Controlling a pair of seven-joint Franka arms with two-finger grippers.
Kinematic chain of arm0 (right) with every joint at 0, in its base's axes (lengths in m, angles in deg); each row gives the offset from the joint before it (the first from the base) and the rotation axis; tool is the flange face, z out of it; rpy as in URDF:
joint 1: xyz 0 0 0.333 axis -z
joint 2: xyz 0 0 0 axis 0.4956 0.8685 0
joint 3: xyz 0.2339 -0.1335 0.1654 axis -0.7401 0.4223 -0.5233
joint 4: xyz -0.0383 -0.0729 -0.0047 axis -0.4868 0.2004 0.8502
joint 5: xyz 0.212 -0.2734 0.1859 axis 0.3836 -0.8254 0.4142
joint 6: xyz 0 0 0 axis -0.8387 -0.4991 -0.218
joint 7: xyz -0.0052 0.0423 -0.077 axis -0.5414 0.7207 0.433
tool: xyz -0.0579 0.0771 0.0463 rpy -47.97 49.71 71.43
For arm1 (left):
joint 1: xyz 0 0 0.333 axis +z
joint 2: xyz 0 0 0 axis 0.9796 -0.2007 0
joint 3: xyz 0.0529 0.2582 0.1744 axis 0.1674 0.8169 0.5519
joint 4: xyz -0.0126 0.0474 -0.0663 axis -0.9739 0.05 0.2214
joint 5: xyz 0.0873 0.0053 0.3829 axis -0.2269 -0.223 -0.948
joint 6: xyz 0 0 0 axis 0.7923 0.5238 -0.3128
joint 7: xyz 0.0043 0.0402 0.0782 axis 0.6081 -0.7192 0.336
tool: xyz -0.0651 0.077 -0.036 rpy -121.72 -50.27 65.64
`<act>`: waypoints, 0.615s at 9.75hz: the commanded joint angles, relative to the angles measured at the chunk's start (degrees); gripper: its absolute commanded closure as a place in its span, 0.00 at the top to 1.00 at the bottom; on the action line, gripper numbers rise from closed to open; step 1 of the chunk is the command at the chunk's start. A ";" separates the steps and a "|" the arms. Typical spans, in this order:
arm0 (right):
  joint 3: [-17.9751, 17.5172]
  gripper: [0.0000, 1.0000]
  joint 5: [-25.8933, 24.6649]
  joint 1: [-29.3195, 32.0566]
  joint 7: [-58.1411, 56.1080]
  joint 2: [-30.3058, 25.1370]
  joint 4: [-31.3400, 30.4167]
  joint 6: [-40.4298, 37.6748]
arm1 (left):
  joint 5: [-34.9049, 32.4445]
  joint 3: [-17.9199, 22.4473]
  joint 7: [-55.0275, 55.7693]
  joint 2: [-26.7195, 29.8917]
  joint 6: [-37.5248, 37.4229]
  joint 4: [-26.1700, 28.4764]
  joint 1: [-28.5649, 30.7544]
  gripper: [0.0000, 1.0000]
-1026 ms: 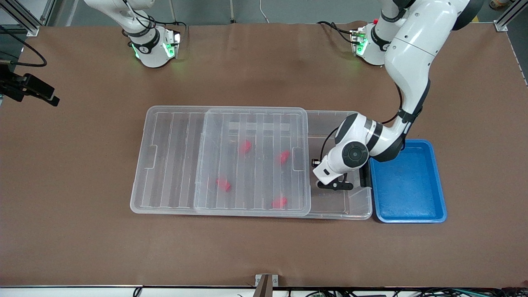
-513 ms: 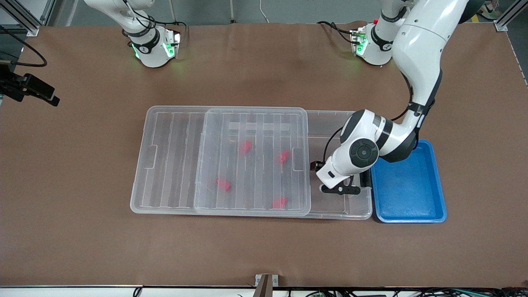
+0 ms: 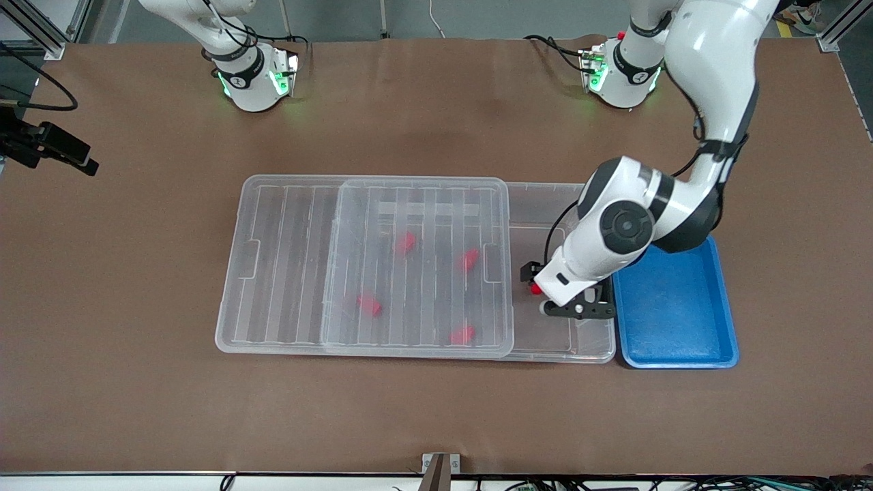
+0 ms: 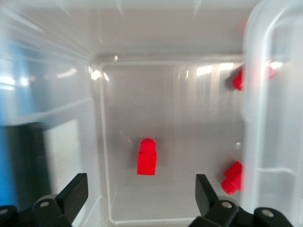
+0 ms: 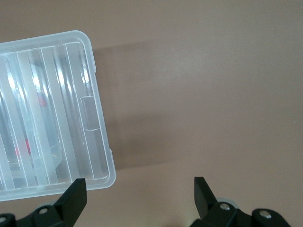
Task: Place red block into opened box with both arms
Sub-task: 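Lower the red block into the box opening and open the left gripper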
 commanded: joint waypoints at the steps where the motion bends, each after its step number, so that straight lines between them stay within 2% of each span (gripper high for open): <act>1: 0.52 1.00 0.90 -0.49 0.30 -0.50 -0.80 0.49 | -0.83 0.09 -0.26 4.49 -10.64 -6.63 3.10 1.00; 2: 0.52 1.00 0.90 -0.93 -0.05 -0.15 -1.32 1.27 | -1.00 0.44 -0.26 7.03 -14.00 -8.42 3.37 1.00; 3: 0.26 0.93 0.98 -1.80 -0.49 0.64 -2.81 3.89 | -3.01 0.88 -0.26 10.54 -15.69 -8.43 3.37 1.00; 4: 0.26 0.73 0.99 -2.94 -2.93 2.82 -5.17 8.09 | -5.29 1.49 -0.69 14.06 -17.71 -8.26 3.37 1.00; 5: 0.08 0.52 0.99 -3.48 -3.91 4.24 -9.29 13.79 | -4.53 2.63 -4.09 16.01 -21.03 -8.34 4.41 1.00; 6: 0.08 0.26 0.90 -4.09 -5.92 5.21 -13.07 18.54 | -2.69 2.55 -8.39 18.11 -22.55 -8.08 7.82 1.00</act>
